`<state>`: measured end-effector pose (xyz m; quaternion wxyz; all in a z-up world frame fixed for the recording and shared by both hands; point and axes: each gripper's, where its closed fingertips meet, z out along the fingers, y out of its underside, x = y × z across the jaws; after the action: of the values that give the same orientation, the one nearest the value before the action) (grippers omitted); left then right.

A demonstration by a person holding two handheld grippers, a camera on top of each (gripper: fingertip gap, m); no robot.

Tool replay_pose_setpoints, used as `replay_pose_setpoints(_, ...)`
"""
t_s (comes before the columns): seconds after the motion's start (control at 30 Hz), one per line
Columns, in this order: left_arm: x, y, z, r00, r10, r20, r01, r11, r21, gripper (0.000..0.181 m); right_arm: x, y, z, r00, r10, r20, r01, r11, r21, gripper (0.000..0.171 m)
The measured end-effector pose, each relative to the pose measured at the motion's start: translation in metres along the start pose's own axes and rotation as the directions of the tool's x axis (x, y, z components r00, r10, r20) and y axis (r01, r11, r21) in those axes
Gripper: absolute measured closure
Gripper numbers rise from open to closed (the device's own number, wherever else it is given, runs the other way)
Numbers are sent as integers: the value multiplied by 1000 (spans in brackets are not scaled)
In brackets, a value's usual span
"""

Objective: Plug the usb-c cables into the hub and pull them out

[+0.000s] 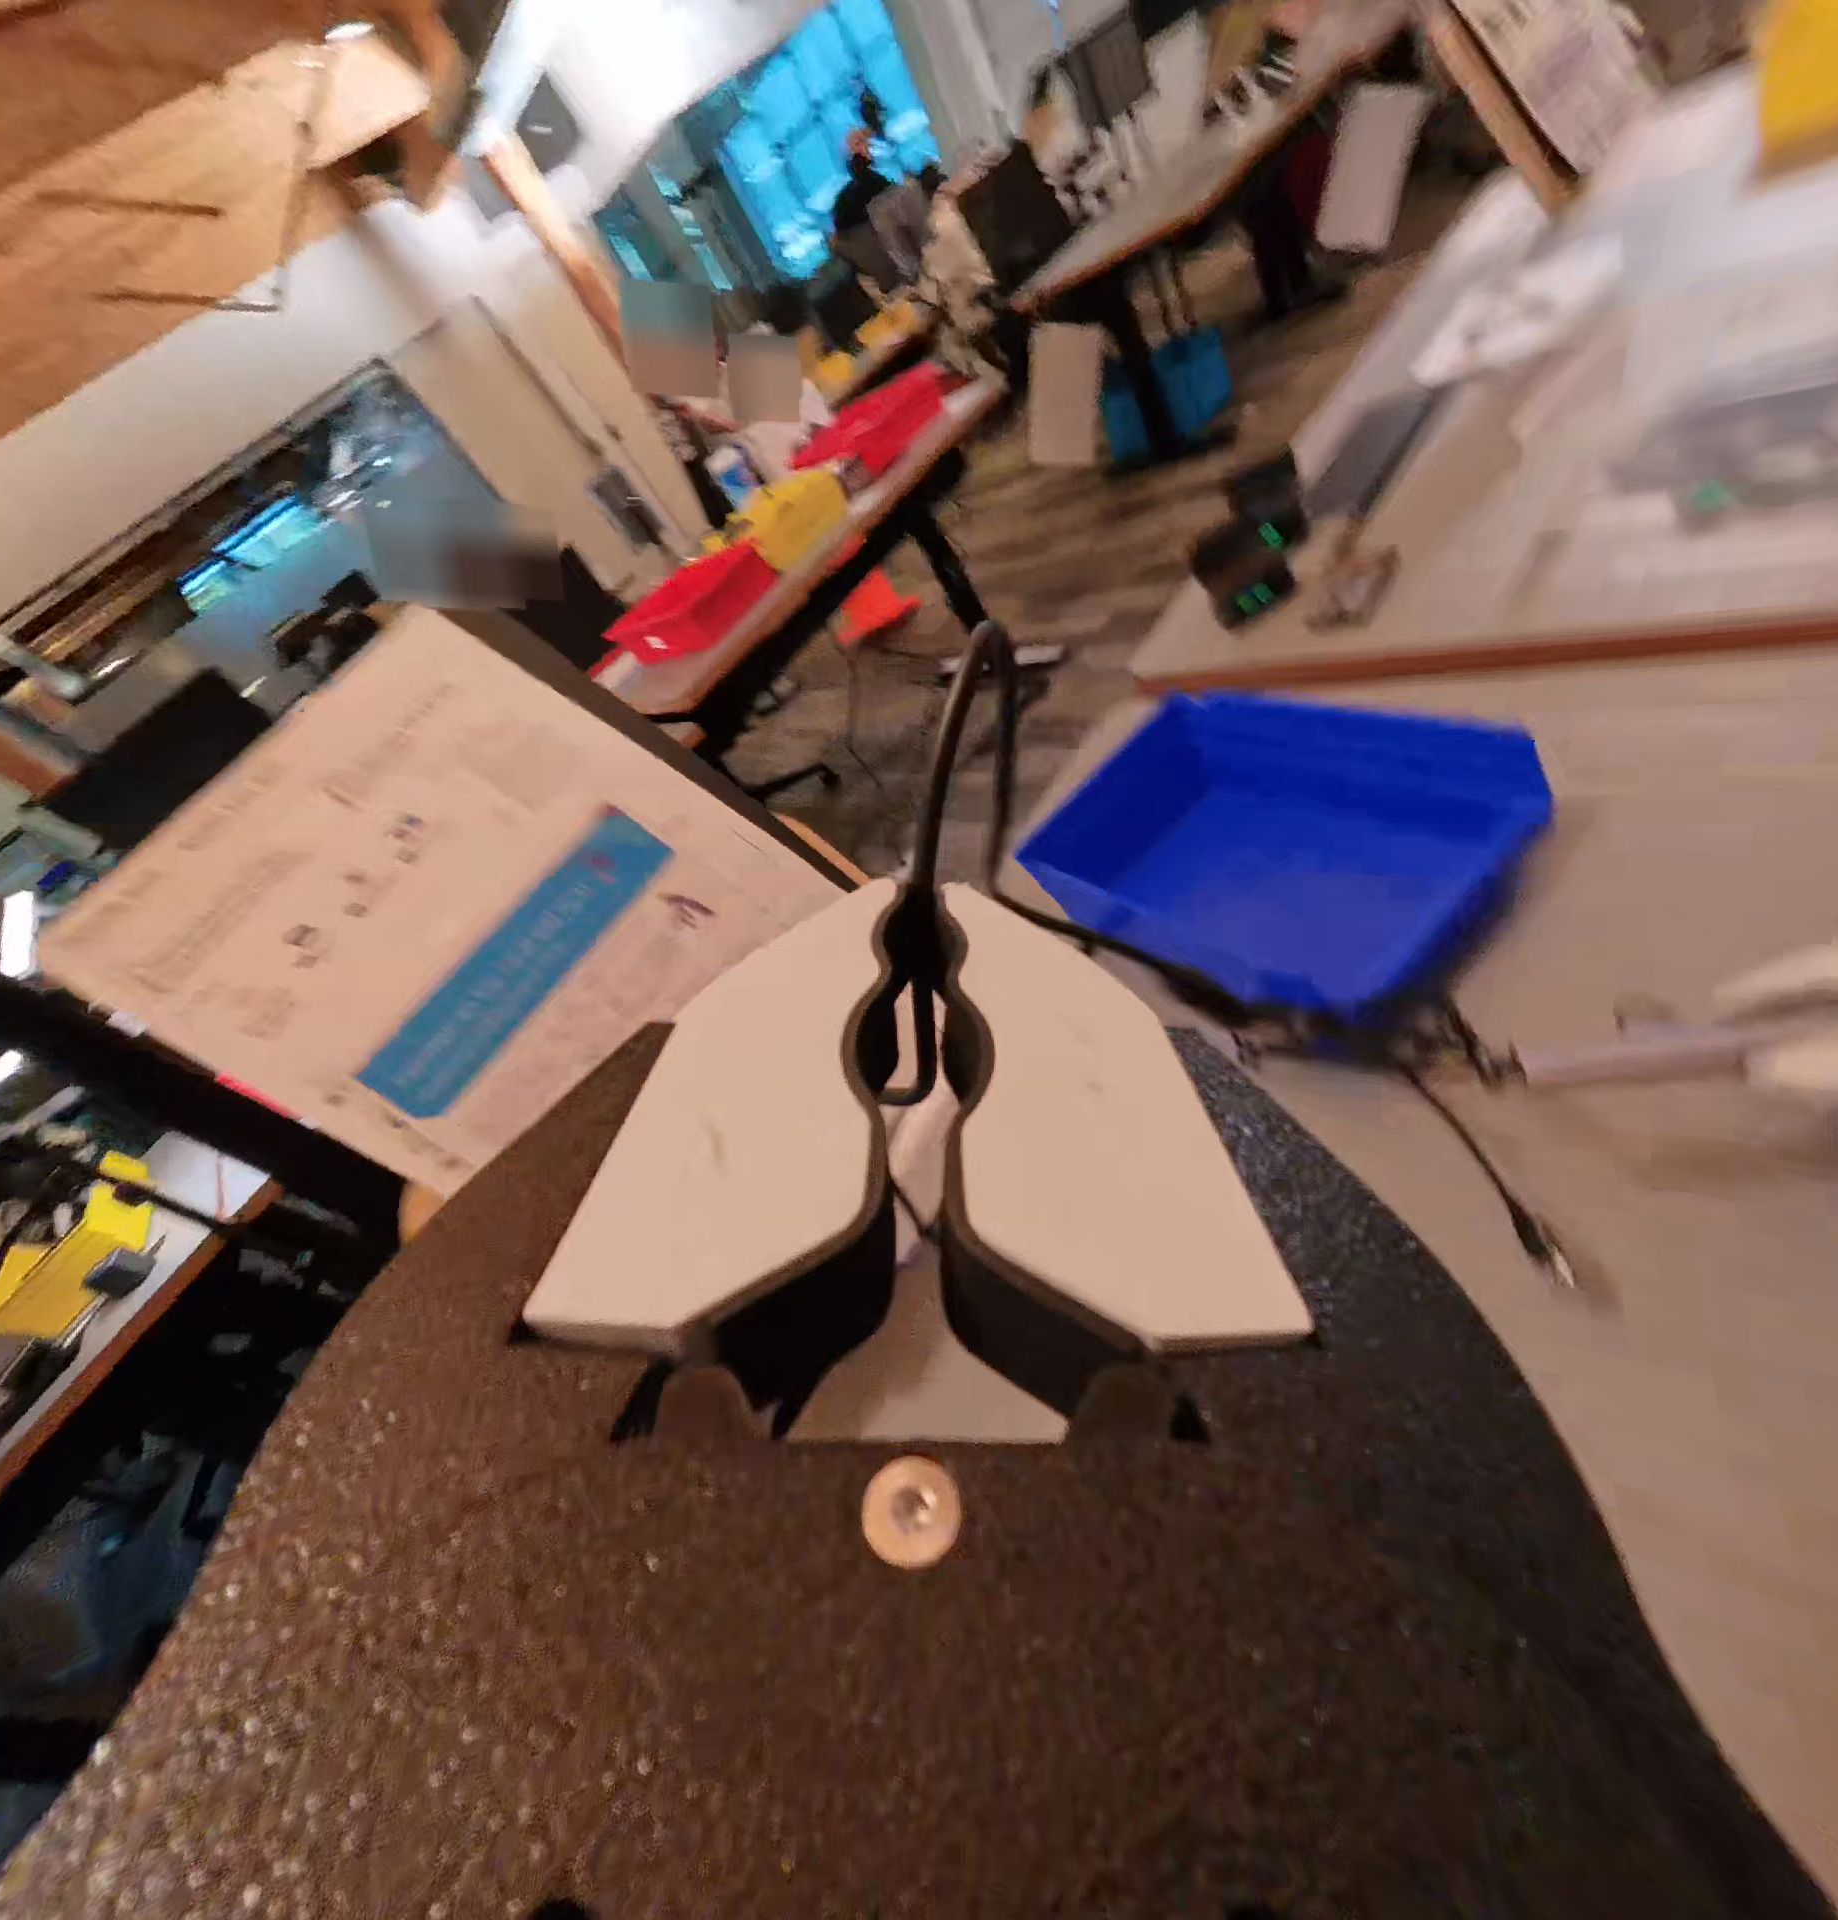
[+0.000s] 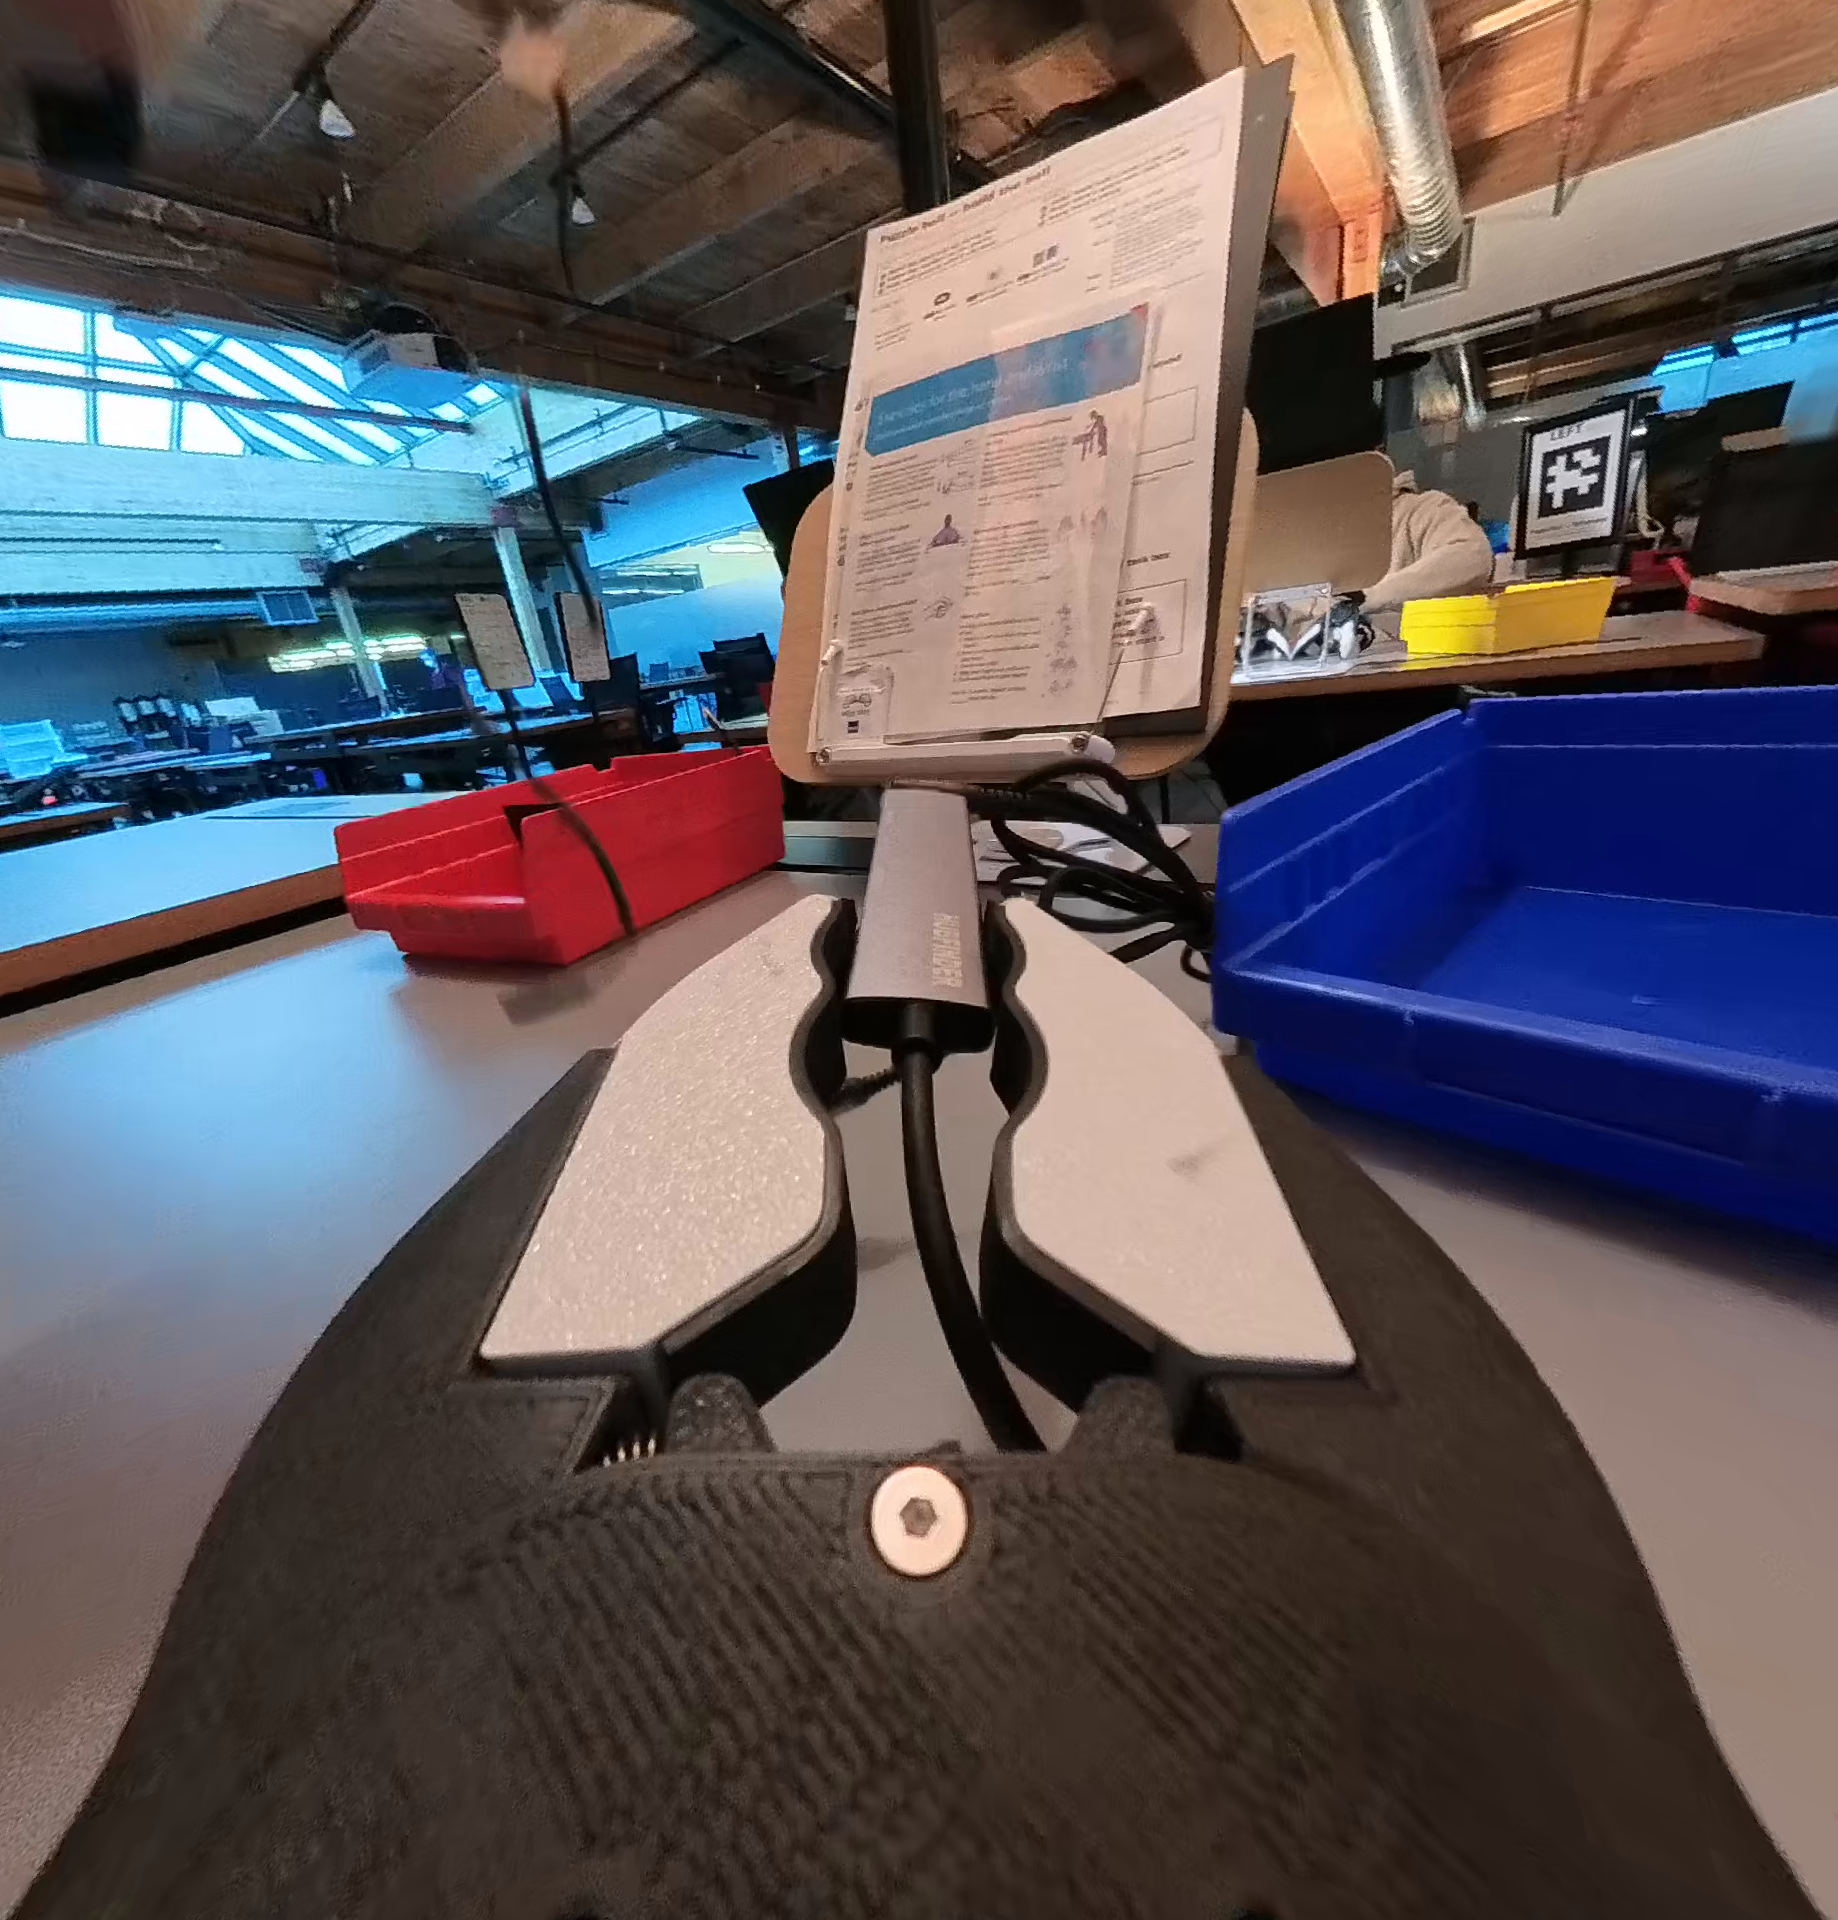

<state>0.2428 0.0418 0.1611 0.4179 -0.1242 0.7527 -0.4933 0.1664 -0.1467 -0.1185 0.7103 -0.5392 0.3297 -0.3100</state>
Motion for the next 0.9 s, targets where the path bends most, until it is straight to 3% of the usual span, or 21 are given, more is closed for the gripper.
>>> replay_pose_setpoints(0.13,75,113,-3,995,36,-95,-41,998,-53,180,7,-3,-4,999,42,-8,-42,999,31,147)
replay_pose_setpoints(0.27,131,221,-26,988,136,-80,-147,975,-164,180,5,-3,-2,999,36,-1,-36,999,28,147)
replay_pose_setpoints(0.43,168,311,-50,990,143,14,-127,918,-375,180,2,-1,-1,1000,15,8,-15,1000,14,147)
replay_pose_setpoints(0.6,172,340,-74,992,123,3,-108,881,-461,172,-1,0,0,1000,-7,16,7,1000,4,147)
replay_pose_setpoints(0.67,188,349,-85,992,42,-117,-96,859,-504,159,-2,0,0,1000,-12,15,12,1000,3,147)
replay_pose_setpoints(0.77,220,356,-114,928,-79,-365,-169,783,-599,139,-2,1,1,1000,-16,17,16,1000,0,147)
replay_pose_setpoints(0.9,218,325,-128,872,13,-489,-321,771,-551,128,-5,2,2,999,-30,24,31,999,-11,147)
